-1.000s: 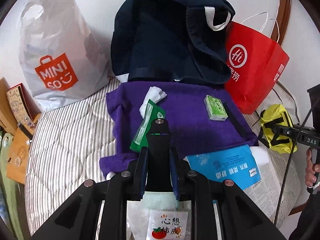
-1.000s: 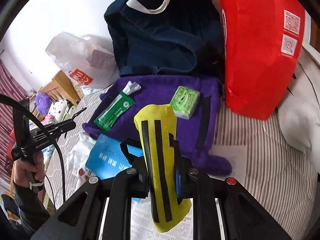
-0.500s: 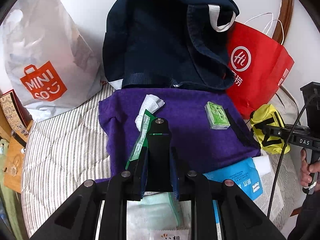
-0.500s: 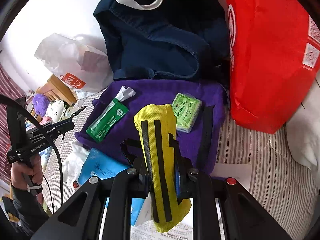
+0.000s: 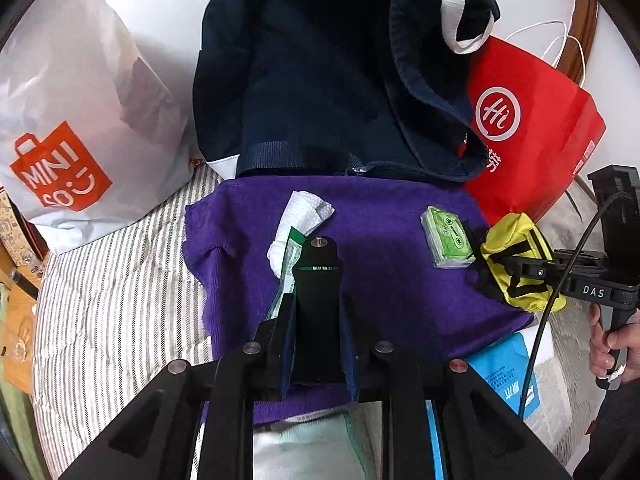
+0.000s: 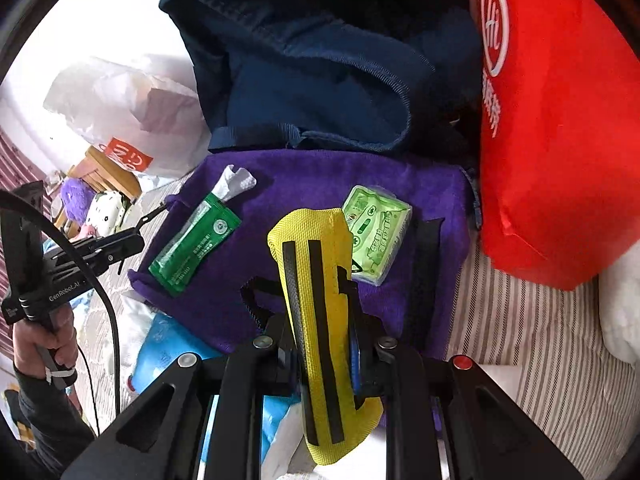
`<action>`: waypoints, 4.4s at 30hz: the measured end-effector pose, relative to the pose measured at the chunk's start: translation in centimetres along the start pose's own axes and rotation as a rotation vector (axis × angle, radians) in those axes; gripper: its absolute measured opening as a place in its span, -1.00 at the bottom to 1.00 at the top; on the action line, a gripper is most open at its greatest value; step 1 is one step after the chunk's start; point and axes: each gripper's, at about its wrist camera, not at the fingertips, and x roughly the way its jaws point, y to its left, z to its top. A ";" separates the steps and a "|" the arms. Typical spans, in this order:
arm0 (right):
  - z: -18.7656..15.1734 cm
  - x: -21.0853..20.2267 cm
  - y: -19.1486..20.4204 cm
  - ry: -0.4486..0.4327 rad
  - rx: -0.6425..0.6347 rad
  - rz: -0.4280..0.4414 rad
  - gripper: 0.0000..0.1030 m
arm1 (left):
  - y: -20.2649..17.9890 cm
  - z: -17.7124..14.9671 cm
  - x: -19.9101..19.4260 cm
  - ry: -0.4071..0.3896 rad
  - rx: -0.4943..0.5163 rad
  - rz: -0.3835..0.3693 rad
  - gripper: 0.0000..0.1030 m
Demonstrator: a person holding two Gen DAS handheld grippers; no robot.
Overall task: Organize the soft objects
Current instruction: 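Carry the strap with the left tool and the yellow pouch with the right tool onto the towel, then open the right tool to drop the yellow pouch while the left tool releases the strap, then grasp the white sponge block with the right tool while the left tool grasps the tomato-print sachet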
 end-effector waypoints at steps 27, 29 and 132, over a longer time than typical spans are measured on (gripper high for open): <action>0.8 2.5 -2.8 0.060 0.040 0.022 -0.06 | -1.3 0.7 5.7 0.101 0.021 -0.038 -0.61; 0.9 2.2 -2.6 0.059 0.027 0.004 -0.05 | -1.4 0.7 6.2 0.111 0.020 -0.038 -0.61; -15.5 -6.9 -1.8 -0.058 0.149 -0.181 0.60 | -4.4 -14.4 -2.2 0.151 0.143 0.157 0.45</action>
